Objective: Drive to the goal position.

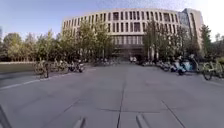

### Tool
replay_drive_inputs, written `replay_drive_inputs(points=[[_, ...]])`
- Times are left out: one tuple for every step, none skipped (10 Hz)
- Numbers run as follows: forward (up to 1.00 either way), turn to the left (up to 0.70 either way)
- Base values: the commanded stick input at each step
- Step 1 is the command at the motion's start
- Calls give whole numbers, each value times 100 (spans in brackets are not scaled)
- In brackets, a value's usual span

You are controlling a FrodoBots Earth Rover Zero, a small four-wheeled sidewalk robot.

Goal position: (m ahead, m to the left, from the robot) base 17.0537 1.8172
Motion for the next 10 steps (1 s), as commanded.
replay_drive_inputs(points=[[60, 0], [60, 0], [60, 0], [60, 0], [60, 0], [60, 0], [60, 0], [60, 0], [60, 0], [60, 0]])
